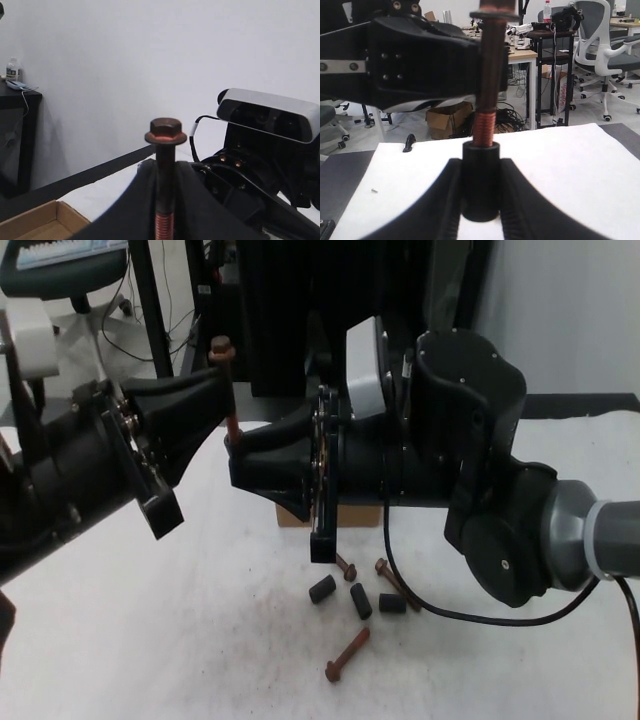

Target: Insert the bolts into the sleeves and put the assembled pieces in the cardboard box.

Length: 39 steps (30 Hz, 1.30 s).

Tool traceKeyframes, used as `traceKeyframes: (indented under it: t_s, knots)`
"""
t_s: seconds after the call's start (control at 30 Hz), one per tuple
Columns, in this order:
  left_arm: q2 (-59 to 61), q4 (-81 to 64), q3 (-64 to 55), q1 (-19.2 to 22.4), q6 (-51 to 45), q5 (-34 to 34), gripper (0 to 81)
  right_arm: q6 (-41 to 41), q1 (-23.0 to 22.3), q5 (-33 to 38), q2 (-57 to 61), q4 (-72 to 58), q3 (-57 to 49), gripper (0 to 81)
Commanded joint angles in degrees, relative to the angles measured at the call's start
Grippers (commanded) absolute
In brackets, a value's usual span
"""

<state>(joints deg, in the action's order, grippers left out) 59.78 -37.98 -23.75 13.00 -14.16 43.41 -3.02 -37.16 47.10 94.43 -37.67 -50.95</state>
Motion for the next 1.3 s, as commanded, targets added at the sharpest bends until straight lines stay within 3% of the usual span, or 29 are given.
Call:
traceKeyframes:
  t_s: [0.0,0.13,0.27,0.33,0.67,0.9,0.97,1.03,1.13,1.27]
  knots:
    - [-0.4,2.1,-0.2,0.3,1.2,0.2,2.0,-0.3,0.1,0.3,-0.4,-2.2,-0.5,0.8]
    - [-0.7,0.6,-0.2,0.3,1.2,0.4,16.6,-0.3,0.3,0.3,-0.4,-2.2,-0.5,0.8]
    - [-0.7,0.6,-0.2,0.3,0.1,1.4,45.3,-0.3,0.6,0.3,-0.4,-2.2,-0.5,0.8]
    - [-0.7,0.6,-0.2,0.3,-0.6,1.3,52.9,-0.3,0.7,0.3,-0.4,-2.2,-0.5,0.8]
    - [-0.8,-3.1,-0.2,-0.1,-0.5,1.2,53.8,-0.3,0.9,0.3,-0.4,-2.1,-0.5,0.8]
    - [-1.7,-12.9,-0.2,-3.9,-5.3,-4.0,53.7,-0.3,2.1,0.3,-0.4,-2.1,-0.5,0.8]
    - [-2.8,-15.2,-0.2,-4.9,-7.2,-6.5,49.3,-0.3,2.5,0.3,-0.4,-2.1,-0.5,0.8]
    - [-4.4,-15.9,-0.2,-5.9,-7.3,-7.8,36.8,-0.3,2.8,-0.2,-0.4,-2.1,-0.5,0.8]
    - [-6.4,-15.6,-0.2,-6.8,-7.3,-8.7,0.8,-0.5,3.4,-3.4,-0.4,-1.6,-0.5,0.8]
    - [-7.4,-14.7,-0.2,-6.9,-7.6,-7.9,0.3,-2.1,4.7,-18.0,-0.4,1.9,-0.9,0.8]
